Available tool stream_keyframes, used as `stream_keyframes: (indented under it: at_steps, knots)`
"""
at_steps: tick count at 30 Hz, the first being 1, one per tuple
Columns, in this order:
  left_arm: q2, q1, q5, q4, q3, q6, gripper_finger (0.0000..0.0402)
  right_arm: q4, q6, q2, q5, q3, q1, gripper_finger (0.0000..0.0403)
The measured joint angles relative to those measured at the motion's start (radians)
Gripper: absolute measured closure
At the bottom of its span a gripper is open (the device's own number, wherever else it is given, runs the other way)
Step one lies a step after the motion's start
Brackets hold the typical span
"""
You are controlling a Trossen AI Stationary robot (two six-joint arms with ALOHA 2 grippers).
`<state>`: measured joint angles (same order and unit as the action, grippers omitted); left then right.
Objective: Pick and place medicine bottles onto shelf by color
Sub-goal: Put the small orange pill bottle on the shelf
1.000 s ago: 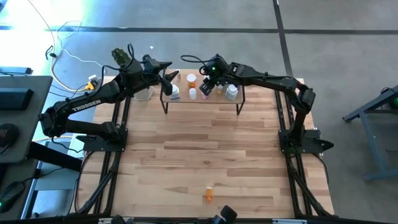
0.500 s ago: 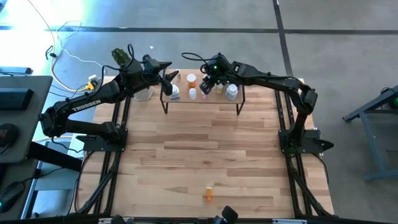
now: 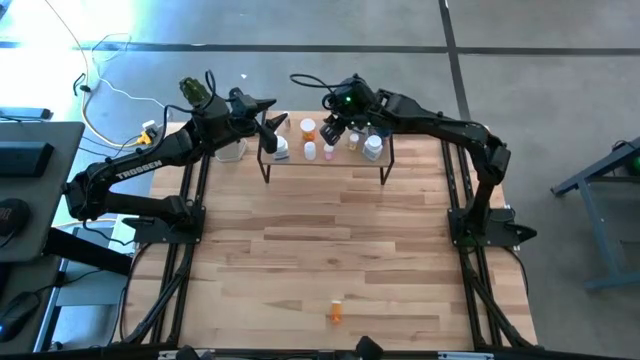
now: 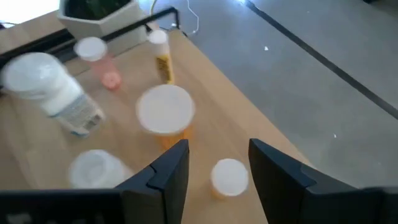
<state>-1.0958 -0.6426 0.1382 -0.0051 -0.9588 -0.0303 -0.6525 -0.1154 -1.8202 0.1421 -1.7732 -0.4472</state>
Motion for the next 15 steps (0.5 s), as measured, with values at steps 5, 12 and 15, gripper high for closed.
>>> stream_keyframes:
  at_steps: [5,12,15]
  knots:
    - [0.02,0.003,0.001,-0.052,0.0,0.0,0.0163,-0.075,-0.018,0.001,-0.003,-0.047,0.038,0.0245]
    - [0.081,0.063,0.003,-0.145,0.0,0.007,0.0163,-0.182,-0.016,0.001,-0.003,-0.101,0.102,0.0245]
    - [0.106,0.102,0.003,-0.164,0.0,0.055,0.0163,-0.229,-0.016,0.001,-0.003,-0.111,0.13,0.0245]
